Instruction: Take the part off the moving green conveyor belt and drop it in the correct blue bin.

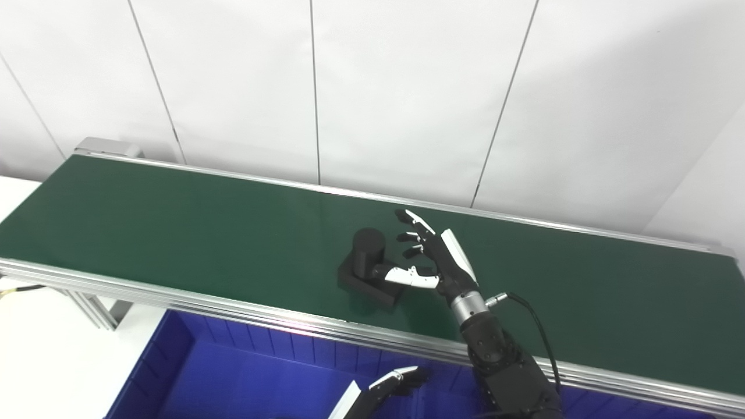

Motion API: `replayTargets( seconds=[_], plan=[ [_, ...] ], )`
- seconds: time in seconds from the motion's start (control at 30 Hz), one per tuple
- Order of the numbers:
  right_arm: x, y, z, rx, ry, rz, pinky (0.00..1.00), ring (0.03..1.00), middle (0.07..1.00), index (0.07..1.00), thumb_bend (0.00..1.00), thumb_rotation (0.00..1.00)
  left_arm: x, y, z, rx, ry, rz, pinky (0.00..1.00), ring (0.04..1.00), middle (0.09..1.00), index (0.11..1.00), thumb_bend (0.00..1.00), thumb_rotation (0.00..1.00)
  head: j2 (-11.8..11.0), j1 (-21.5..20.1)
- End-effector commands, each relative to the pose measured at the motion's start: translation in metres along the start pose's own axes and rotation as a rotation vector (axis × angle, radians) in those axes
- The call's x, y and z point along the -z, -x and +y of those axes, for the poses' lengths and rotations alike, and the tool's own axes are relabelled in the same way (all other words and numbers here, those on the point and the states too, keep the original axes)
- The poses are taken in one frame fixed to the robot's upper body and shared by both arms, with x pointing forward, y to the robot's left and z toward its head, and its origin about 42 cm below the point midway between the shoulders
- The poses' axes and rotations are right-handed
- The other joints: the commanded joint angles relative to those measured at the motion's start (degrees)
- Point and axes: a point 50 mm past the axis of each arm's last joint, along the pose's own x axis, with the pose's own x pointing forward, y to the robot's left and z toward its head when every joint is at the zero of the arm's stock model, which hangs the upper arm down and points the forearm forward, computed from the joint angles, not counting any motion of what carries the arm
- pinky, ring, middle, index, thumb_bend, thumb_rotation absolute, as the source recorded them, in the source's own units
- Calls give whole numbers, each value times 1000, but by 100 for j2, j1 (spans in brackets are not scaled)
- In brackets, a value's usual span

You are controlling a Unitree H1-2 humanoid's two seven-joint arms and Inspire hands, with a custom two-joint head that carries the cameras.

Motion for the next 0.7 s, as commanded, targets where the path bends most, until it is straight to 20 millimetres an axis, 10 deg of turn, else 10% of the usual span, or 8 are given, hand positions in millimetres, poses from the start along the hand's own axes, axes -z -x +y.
replayTargets(
  seconds=[0.0,0.37,0.67],
  plan=[
    [-27,-21,-9,24,12,-99,674,804,902,895,1000,538,-14,-5,1,-22,6,-85,800,814,818,804,1000,881,3,21],
    [-17,-25,-7,10,30,-30,585,770,889,867,997,441,-23,0,2,-42,13,-116,787,796,806,800,983,853,25,75],
    [-17,-31,-6,88,95,63,415,554,741,774,887,237,-28,3,0,-40,31,-127,783,799,807,801,989,839,44,42]
  ],
)
